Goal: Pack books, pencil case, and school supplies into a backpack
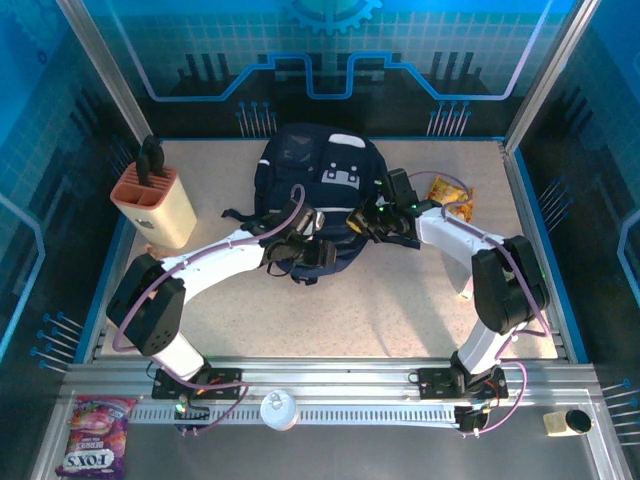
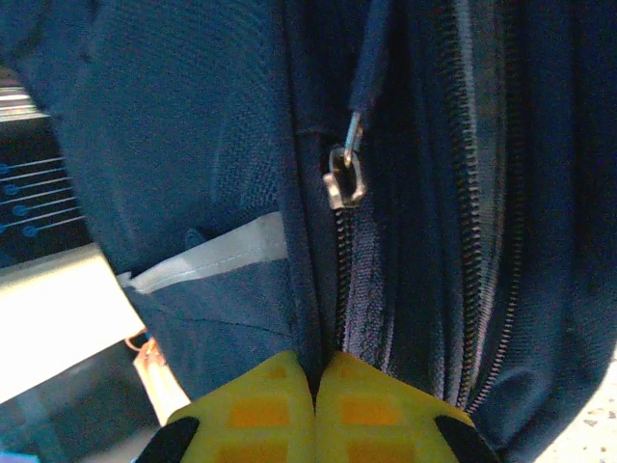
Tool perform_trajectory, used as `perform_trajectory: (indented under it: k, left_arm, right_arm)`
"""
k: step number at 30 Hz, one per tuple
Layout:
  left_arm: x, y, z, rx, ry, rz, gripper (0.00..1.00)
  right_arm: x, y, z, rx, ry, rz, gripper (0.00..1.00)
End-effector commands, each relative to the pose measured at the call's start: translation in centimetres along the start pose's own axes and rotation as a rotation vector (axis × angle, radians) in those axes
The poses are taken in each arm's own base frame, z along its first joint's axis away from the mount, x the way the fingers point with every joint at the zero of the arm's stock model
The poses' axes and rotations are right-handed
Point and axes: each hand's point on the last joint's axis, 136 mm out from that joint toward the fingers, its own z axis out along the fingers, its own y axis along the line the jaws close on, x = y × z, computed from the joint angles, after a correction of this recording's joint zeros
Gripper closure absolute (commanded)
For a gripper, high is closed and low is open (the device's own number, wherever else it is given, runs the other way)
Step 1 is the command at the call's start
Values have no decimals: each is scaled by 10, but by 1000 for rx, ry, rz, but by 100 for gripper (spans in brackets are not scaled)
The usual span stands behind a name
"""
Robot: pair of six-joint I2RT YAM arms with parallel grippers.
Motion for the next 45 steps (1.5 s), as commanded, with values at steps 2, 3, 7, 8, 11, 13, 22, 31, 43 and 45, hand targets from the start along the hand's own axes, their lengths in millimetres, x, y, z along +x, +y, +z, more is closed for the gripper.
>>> perform_trajectory:
  k: [2,3,7,8,11,13,22,31,43,45]
  left_arm:
    - [-11,-9,2,0,-17,-31,41]
    - [-13,-9,2,-6,-26,-40,41]
    - [-23,-17,1,19,-63,-64,41]
    - [-26,-18,0,24,-76,-68,41]
    - [-32,-18,-1,17,-113,-89,41]
    - [-35,-15,-1,-1,-140,-95,41]
    - [-34,2,6,-102,-170,-8,37]
    - [-28,-22,20,27,-117,14,31]
    - [-36,-25,11,67,-223,62,54]
    - [-37,-24,12,60,-240,68,55]
  right_arm:
    - [4,55,-28,-145,-11,-102,100]
    - [4,57,-29,-152,-13,-105,100]
    - [4,62,-31,-164,-11,-110,100]
    - [4,62,-31,-165,-11,-110,100]
    - [3,63,-31,-170,-13,-111,100]
    - [4,64,-31,-173,-9,-112,100]
    - [4,67,-32,-188,-7,-114,100]
    - [4,69,-33,-195,-9,-115,100]
    - [4,67,-30,-194,-5,-113,100]
    - [4,66,-30,-194,-5,-112,100]
